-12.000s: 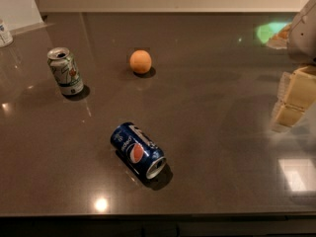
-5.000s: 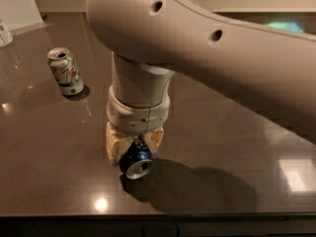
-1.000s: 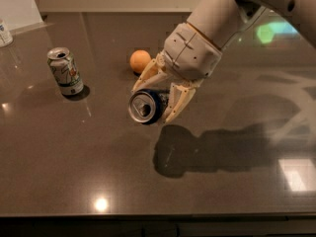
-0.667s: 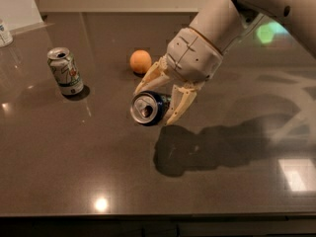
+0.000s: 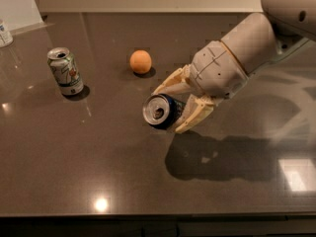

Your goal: Place pepsi can upright

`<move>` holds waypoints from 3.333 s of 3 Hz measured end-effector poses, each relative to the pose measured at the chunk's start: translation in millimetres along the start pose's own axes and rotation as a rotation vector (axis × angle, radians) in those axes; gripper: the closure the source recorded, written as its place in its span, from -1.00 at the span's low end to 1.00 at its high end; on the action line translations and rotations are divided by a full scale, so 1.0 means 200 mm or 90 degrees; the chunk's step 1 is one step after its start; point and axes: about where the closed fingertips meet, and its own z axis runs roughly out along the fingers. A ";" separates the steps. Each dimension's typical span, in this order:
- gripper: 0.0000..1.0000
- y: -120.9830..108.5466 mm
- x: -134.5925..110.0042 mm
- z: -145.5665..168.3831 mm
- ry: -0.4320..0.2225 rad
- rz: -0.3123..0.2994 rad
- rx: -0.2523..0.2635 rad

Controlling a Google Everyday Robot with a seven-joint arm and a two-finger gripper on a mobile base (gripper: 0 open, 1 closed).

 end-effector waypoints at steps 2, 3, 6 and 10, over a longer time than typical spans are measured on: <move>1.00 0.08 0.12 -0.11 -0.003 0.138 0.145; 1.00 0.09 0.18 -0.14 -0.057 0.165 0.212; 1.00 0.01 0.27 -0.26 -0.163 0.161 0.319; 1.00 -0.08 0.23 -0.29 -0.210 0.231 0.297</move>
Offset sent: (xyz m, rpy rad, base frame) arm 0.0053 -0.0647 -0.0105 0.1913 0.0675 -0.4584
